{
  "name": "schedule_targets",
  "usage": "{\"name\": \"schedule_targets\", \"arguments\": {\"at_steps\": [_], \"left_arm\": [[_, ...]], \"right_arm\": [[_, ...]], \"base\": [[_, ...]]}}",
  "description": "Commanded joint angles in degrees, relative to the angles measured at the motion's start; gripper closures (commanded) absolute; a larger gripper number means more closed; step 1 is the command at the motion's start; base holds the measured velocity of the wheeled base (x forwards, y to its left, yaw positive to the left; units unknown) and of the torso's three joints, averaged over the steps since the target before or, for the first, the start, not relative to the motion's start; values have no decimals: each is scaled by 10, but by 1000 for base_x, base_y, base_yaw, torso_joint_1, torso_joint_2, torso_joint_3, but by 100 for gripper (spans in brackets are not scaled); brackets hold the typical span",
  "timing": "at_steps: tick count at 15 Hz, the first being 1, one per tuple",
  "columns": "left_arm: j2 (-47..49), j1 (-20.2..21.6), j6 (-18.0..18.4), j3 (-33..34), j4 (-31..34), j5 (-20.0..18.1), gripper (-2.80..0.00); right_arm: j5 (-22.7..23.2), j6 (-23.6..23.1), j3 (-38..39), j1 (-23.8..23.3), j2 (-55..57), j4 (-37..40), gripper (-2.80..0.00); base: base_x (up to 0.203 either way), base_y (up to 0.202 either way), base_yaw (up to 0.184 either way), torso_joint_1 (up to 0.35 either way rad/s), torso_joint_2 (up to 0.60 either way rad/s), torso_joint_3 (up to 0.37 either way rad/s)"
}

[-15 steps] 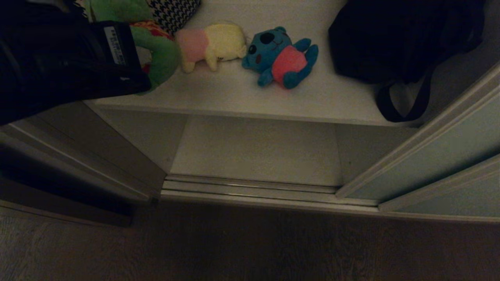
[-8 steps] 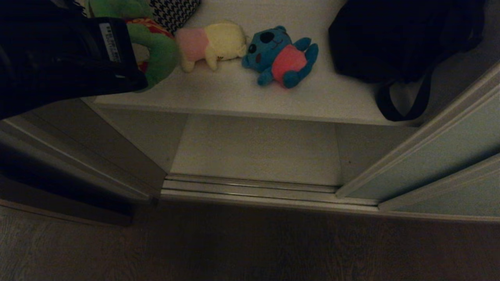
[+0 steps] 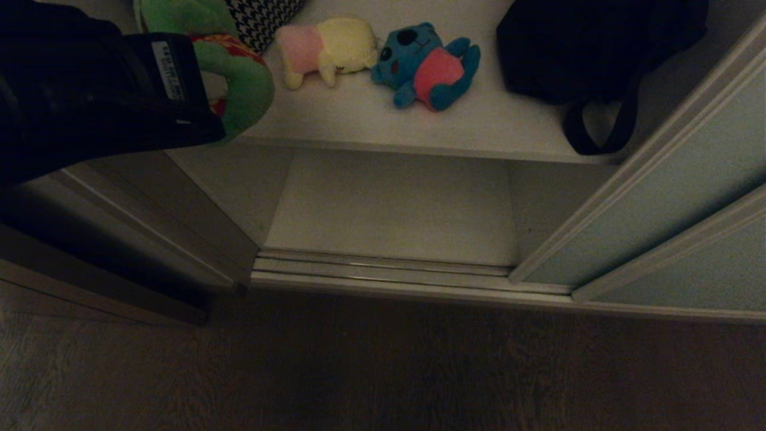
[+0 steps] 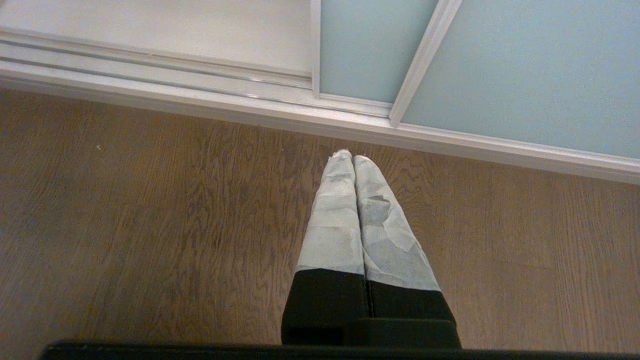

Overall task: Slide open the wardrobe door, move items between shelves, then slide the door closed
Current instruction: Place the green doll on the lower shelf

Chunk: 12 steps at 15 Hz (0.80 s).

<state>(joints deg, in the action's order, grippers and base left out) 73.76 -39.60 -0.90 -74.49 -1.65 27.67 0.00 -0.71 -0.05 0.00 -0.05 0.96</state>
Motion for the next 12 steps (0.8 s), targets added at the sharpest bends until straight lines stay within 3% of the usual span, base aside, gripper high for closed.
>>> {"name": "schedule_targets", "arguments": {"at_steps": [1, 12], "left_arm": [[-16, 0, -2, 26, -6, 1, 0], [-70, -1, -8, 80, 1, 4, 0]], "right_arm": [[0, -1, 0, 0, 0, 0, 0], [0, -1, 0, 0, 0, 0, 0]], "base": [[0, 0, 0, 0, 0, 0], [0, 0, 0, 0, 0, 0]]}}
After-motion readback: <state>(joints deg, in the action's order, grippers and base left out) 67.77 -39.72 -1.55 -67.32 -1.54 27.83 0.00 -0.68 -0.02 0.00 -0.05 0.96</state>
